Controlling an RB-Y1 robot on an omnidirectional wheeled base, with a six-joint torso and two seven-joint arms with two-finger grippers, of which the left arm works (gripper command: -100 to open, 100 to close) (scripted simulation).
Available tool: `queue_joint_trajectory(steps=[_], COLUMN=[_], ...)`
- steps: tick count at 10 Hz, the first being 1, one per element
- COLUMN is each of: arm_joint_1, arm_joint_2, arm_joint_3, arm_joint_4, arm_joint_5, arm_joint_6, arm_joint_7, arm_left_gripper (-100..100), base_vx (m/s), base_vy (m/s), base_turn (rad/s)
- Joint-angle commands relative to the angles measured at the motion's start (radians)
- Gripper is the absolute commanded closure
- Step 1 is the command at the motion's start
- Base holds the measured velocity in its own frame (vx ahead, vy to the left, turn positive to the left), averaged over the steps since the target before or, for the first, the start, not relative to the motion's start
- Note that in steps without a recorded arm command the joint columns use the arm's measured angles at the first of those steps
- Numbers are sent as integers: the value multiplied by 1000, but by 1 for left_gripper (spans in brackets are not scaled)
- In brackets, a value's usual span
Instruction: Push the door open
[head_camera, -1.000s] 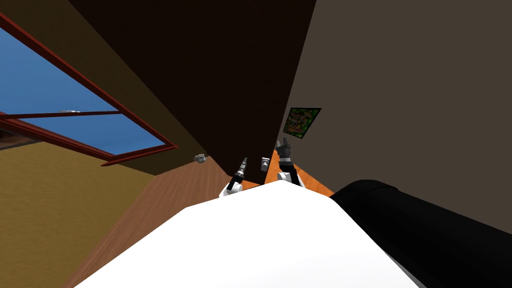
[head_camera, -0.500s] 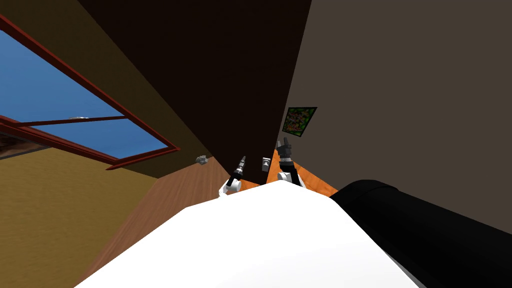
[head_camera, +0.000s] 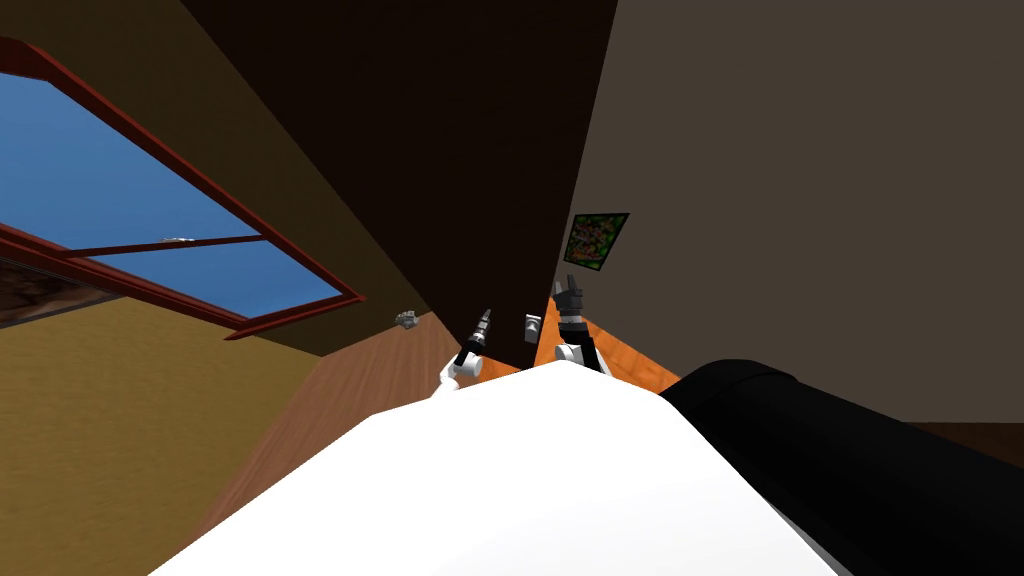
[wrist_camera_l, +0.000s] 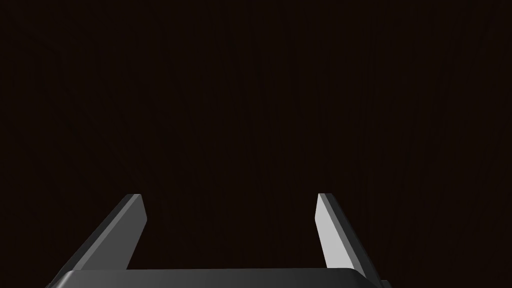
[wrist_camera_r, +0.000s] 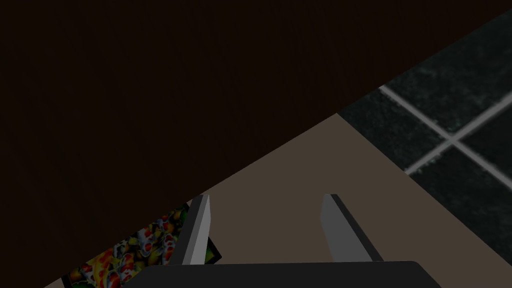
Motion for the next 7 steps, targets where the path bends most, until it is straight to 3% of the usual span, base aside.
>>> queue_joint_trajectory(steps=[1, 3, 7], arm_joint_1=[-33, -50, -99], arm_joint_2=[0, -6, -29], arm_joint_3=[20, 25, 42], arm_joint_4=[24, 41, 89], arm_joint_5=[7, 9, 16], arm_joint_6=[-3, -6, -13], arm_joint_7=[12, 18, 34], arm_left_gripper=[-100, -100, -100], base_vx=[-72, -70, -83], base_vy=[48, 53, -2], base_turn=[-1, -5, -11])
